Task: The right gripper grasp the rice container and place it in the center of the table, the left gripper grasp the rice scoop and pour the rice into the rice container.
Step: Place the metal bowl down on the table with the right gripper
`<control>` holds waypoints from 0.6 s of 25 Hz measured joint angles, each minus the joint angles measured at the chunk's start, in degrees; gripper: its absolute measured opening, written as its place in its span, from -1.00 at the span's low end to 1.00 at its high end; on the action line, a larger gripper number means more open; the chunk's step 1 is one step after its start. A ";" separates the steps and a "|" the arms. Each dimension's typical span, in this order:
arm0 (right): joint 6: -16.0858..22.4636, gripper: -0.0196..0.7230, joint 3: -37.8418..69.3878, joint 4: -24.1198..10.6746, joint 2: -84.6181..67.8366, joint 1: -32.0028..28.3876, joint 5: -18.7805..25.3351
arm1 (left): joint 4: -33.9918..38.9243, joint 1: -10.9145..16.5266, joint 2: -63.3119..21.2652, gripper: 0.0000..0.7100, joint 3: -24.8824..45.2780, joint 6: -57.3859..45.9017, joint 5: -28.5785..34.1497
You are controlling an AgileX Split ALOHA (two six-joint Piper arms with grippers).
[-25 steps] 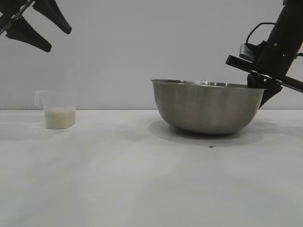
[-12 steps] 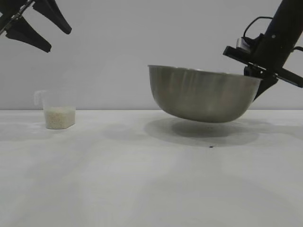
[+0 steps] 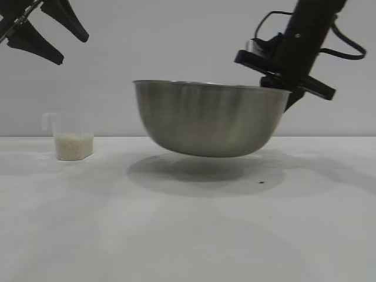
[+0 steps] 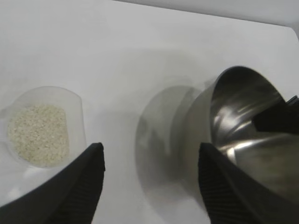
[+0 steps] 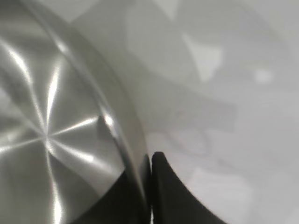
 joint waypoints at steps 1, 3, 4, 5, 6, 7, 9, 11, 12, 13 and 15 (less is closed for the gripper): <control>0.00 -0.95 0.00 -0.44 0.00 0.68 0.00 | 0.00 0.00 0.00 0.09 0.00 0.00 0.00; 0.00 -0.95 0.00 -2.28 0.00 2.10 0.00 | 0.00 0.00 0.00 0.09 0.00 0.00 0.00; 0.00 -0.95 0.00 -3.05 0.00 2.61 0.00 | 0.00 0.00 0.00 0.09 0.00 0.00 0.00; 0.00 -0.95 0.00 -3.35 -0.10 2.93 0.00 | 0.00 0.00 0.00 0.09 0.00 0.00 0.00; 0.00 -0.95 0.00 -3.66 -0.10 3.23 0.03 | 0.00 0.00 0.00 0.09 0.00 0.00 -0.02; 0.00 -0.95 0.00 -3.76 -0.10 3.38 0.03 | 0.00 0.00 0.00 0.09 0.00 0.00 -0.12; 0.00 -0.95 0.00 -3.76 -0.10 3.47 0.03 | 0.00 0.00 0.00 0.09 0.00 0.00 -0.24; 0.00 -0.95 0.00 -3.76 -0.18 3.47 -0.22 | 0.00 0.00 0.00 0.09 0.00 0.00 -0.33; 0.00 -0.95 0.00 -3.87 -0.18 3.47 -0.49 | 0.00 0.00 0.00 0.09 0.00 0.00 -0.33; 0.00 -0.95 0.00 -3.88 -0.18 3.47 -0.76 | 0.00 0.00 0.00 0.09 0.00 0.00 -0.33; -0.10 -0.95 0.00 -3.88 -0.18 3.47 -1.01 | 0.00 0.00 0.00 0.09 0.00 0.00 -0.33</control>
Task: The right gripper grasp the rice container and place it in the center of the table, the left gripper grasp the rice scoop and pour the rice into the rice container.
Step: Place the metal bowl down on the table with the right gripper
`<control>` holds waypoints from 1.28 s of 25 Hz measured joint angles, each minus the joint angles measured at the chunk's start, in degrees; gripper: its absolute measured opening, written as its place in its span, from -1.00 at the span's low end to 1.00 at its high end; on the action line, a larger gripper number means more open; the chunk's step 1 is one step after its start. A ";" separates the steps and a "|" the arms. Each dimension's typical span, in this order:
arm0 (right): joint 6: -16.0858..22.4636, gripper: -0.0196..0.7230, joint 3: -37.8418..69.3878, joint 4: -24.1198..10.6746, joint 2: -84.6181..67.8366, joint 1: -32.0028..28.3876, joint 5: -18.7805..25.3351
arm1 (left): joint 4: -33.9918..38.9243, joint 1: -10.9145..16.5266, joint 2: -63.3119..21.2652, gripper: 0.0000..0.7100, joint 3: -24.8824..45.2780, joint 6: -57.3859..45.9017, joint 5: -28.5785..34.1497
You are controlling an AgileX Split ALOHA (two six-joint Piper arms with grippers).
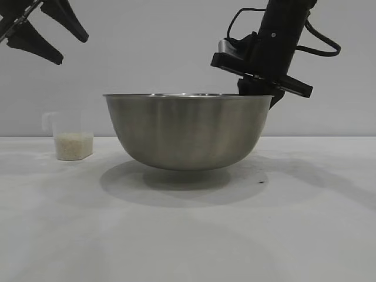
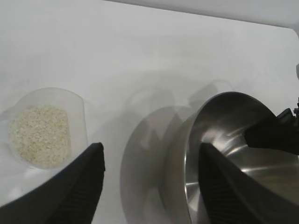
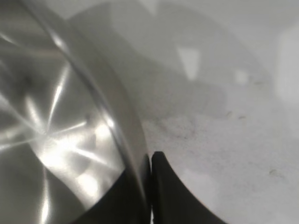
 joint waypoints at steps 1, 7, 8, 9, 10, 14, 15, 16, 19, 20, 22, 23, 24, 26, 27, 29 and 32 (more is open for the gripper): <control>-0.03 -0.95 0.00 0.00 0.00 0.00 -0.08 | 0.00 0.00 0.00 0.09 0.00 0.00 0.00; 0.09 -0.95 0.00 -0.08 0.00 0.00 -0.98 | 0.00 0.00 0.00 0.09 0.00 0.00 -0.13; 0.09 -0.95 0.00 -0.08 0.00 0.00 -1.23 | 0.00 0.00 0.00 0.09 0.00 0.00 -0.13; 0.09 -0.95 0.00 -0.08 0.00 0.00 -1.36 | 0.00 0.00 0.00 0.09 0.00 0.00 -0.13; 0.09 -0.95 0.00 -0.08 0.00 0.00 -1.46 | 0.00 0.00 0.00 0.09 0.00 0.00 -0.13; 0.44 -0.95 0.00 -0.22 0.00 0.00 -1.47 | 0.00 0.00 0.00 0.09 0.00 0.00 -0.44; 0.55 -0.95 0.00 -0.22 0.00 0.00 -1.47 | 0.00 0.00 0.00 0.09 0.00 0.00 -0.44; 0.55 -0.95 0.00 -0.22 0.11 0.00 -1.47 | 0.00 0.00 0.00 0.09 0.00 0.00 -0.44; 0.55 -0.95 0.00 -0.22 0.23 0.00 -1.58 | 0.00 0.00 0.00 0.09 0.00 0.00 -0.44; 0.55 -0.95 0.00 -0.22 0.23 0.00 -1.58 | 0.00 0.00 0.00 0.09 0.00 0.00 -0.44; 0.70 -0.95 -0.09 -0.22 0.34 0.00 -1.58 | 0.00 0.00 0.00 0.09 0.00 0.00 -0.44; 0.70 -0.95 -0.09 -0.22 0.56 0.00 -1.58 | 0.00 0.00 0.00 0.09 0.00 0.00 -0.44; 0.70 -0.95 -0.09 -0.22 0.81 0.00 -1.58 | 0.00 0.00 0.00 0.09 0.00 0.00 -0.44; 0.78 -0.95 -0.09 0.00 1.52 0.00 -1.70 | 0.00 0.00 0.00 0.09 0.00 0.00 -0.44; 0.78 -0.95 -0.09 0.00 1.95 0.00 -1.70 | 0.00 0.00 0.00 0.09 0.00 0.00 -0.44; 0.78 -0.95 -0.09 0.26 2.48 0.00 -1.83 | 0.00 0.00 0.00 0.09 0.00 0.00 -0.44; 0.82 -0.95 -0.09 0.82 2.48 0.00 -2.30 | 0.00 0.00 0.00 0.09 0.00 0.00 -0.44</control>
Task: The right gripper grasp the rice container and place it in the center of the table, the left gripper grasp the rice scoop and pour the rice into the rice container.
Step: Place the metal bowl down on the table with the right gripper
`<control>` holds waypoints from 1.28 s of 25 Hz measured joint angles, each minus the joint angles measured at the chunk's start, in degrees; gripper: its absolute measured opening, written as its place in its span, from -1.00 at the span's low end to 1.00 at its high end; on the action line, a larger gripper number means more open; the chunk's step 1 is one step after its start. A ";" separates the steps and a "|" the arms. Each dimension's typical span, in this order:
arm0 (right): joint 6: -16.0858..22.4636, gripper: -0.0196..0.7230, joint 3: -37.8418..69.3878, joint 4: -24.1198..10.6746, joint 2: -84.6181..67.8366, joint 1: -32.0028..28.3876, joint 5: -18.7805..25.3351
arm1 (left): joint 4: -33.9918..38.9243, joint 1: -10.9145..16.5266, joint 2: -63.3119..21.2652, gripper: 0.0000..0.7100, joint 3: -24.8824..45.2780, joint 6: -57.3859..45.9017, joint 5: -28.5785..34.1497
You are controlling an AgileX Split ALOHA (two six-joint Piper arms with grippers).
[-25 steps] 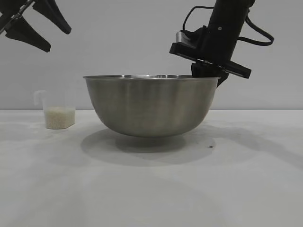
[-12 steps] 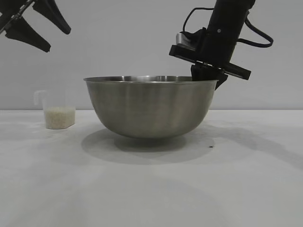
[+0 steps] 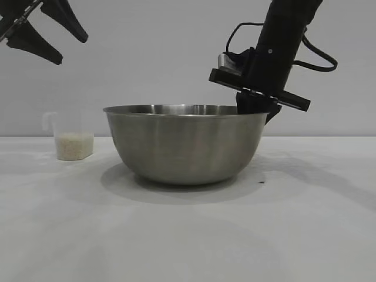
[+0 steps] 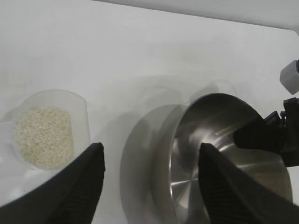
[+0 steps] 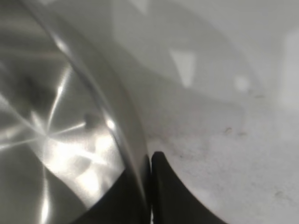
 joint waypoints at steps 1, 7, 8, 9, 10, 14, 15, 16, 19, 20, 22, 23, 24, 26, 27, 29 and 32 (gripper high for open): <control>0.00 -0.95 0.00 0.25 0.00 0.00 0.01 | 0.00 0.00 0.00 0.09 0.00 0.00 0.00; 0.21 -0.45 -0.38 1.42 0.00 0.00 0.36 | 0.00 0.00 0.00 0.09 0.00 0.00 0.00; 0.21 -0.35 -0.38 1.42 0.00 0.00 0.72 | 0.00 0.00 0.00 0.09 0.00 0.00 0.00; 0.21 -0.26 -0.38 1.42 0.00 0.00 0.95 | 0.00 0.00 0.00 0.09 0.00 0.00 0.00; 0.21 -0.17 -0.38 1.42 0.00 0.00 1.27 | 0.00 0.00 0.00 0.09 0.00 0.00 0.00; 0.31 -0.05 -0.38 0.45 -0.24 0.00 1.63 | 0.00 0.00 0.00 0.09 0.00 0.00 0.00; 0.63 -0.05 -0.38 -0.19 -0.84 0.00 1.78 | 0.00 0.00 0.00 0.09 0.00 0.00 0.00; 0.71 -0.05 -0.38 -0.89 -1.42 0.00 1.91 | 0.00 0.00 0.00 0.09 0.00 0.00 0.00; 1.08 0.02 -0.38 -1.97 -3.43 -0.11 2.92 | 0.00 0.00 0.00 0.09 0.00 -0.02 0.00; 1.08 0.02 -0.38 -2.20 -4.02 -0.33 3.06 | 0.00 0.00 0.00 0.09 0.00 -0.02 0.00; 1.18 0.02 -0.38 -2.34 -5.69 -0.70 3.30 | 0.00 0.00 0.00 0.09 0.00 -0.02 0.00; 1.11 0.02 -0.38 -2.43 -6.55 -0.96 3.30 | 0.00 0.00 0.00 0.09 0.00 -0.02 0.00; 1.11 0.02 -0.38 -2.57 -7.33 -1.07 3.38 | 0.00 0.00 0.00 0.09 0.00 -0.02 0.00; 0.98 0.02 -0.38 -2.60 -9.38 -1.49 3.38 | 0.00 0.00 0.00 0.09 0.00 -0.12 0.00; 0.98 0.02 -0.38 -2.60 -10.28 -1.64 3.38 | 0.00 0.00 0.00 0.09 0.00 -0.12 0.00; 0.69 0.02 -0.38 -2.97 -12.06 -2.10 3.38 | 0.00 0.00 0.00 0.09 0.00 -0.12 0.00; 0.76 0.02 -0.38 -5.25 -13.84 -2.72 3.28 | 0.00 0.00 0.00 0.09 0.00 -0.12 0.00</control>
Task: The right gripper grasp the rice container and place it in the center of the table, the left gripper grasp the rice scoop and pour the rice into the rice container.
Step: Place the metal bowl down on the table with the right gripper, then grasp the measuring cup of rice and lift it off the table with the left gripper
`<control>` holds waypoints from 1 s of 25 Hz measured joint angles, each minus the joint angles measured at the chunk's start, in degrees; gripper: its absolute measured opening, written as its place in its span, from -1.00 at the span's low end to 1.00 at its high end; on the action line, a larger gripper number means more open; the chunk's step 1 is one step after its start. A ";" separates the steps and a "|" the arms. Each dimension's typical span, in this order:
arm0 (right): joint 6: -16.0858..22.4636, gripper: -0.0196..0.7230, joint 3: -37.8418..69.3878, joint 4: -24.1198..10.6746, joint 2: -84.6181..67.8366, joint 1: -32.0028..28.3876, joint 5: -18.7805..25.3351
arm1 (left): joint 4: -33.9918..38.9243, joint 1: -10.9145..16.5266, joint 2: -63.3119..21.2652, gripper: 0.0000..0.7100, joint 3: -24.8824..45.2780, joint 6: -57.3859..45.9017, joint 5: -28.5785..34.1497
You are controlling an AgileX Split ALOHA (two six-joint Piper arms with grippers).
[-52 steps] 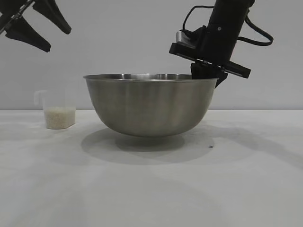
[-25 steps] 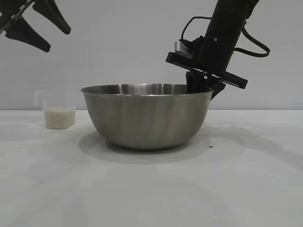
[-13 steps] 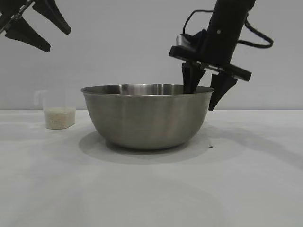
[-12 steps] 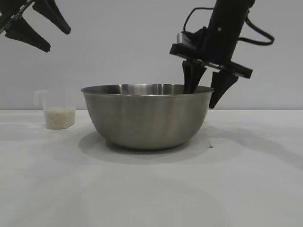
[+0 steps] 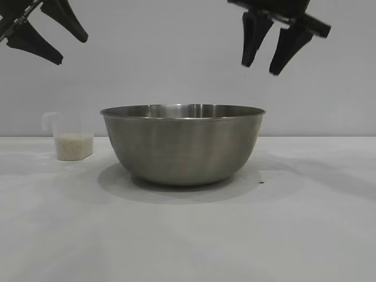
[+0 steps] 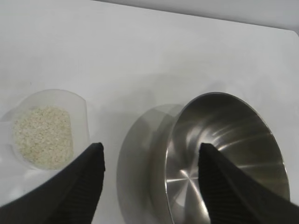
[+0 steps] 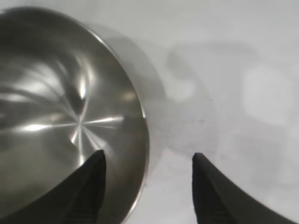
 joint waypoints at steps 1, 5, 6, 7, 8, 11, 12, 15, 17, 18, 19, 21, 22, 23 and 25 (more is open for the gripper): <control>0.45 0.02 0.00 -1.44 -0.29 -0.25 0.10 | 0.00 0.00 0.00 0.09 0.00 -0.10 0.00; 2.55 0.02 0.00 -7.04 -1.33 -1.94 0.80 | 0.00 0.00 0.00 0.09 0.00 -0.10 0.00; 2.68 0.02 0.00 -7.55 -1.58 -2.57 0.84 | 0.00 0.00 0.00 0.09 0.00 -0.10 0.00; 2.68 0.02 0.00 -7.81 -1.97 -3.44 0.94 | 0.00 0.00 0.00 0.09 0.00 -0.10 0.00; 2.77 0.02 0.00 -7.90 -2.35 -4.45 0.94 | 0.00 0.00 0.00 0.09 0.00 -0.10 0.00; 2.77 0.02 0.00 -7.90 -2.85 -7.69 1.16 | 0.00 0.00 0.00 0.09 0.00 -0.23 0.00; 2.77 0.02 0.00 -7.90 -2.89 -8.72 1.16 | 0.00 0.00 0.00 0.09 0.00 -0.23 0.00; 2.40 0.02 0.00 -7.57 -2.98 -12.09 1.28 | 0.00 0.00 0.00 0.09 0.00 -0.23 0.00; 2.18 0.02 0.00 -7.44 -2.98 -13.79 1.37 | 0.00 0.00 0.00 0.09 0.00 -0.23 0.00; 2.10 0.02 0.00 -7.44 -3.02 -14.40 1.37 | 0.00 0.00 0.00 0.09 0.00 -0.23 0.00; 1.94 0.02 0.00 -7.44 -3.12 -14.88 1.37 | 0.00 0.00 0.00 0.09 0.00 -0.23 0.00; 1.82 0.02 0.00 -7.69 -3.24 -15.41 1.37 | 0.00 0.00 0.00 0.09 0.00 -0.23 -0.05; 1.68 0.02 0.00 -7.94 -3.24 -15.42 1.37 | 0.00 0.00 0.00 0.09 0.00 -0.23 -0.05; 1.68 0.02 0.00 -8.04 -3.24 -15.42 1.37 | 0.00 0.00 0.00 0.09 0.00 -0.23 -0.05; 1.68 0.02 0.00 -8.18 -3.24 -15.42 1.37 | 0.00 0.00 0.00 0.09 0.00 -0.23 -0.05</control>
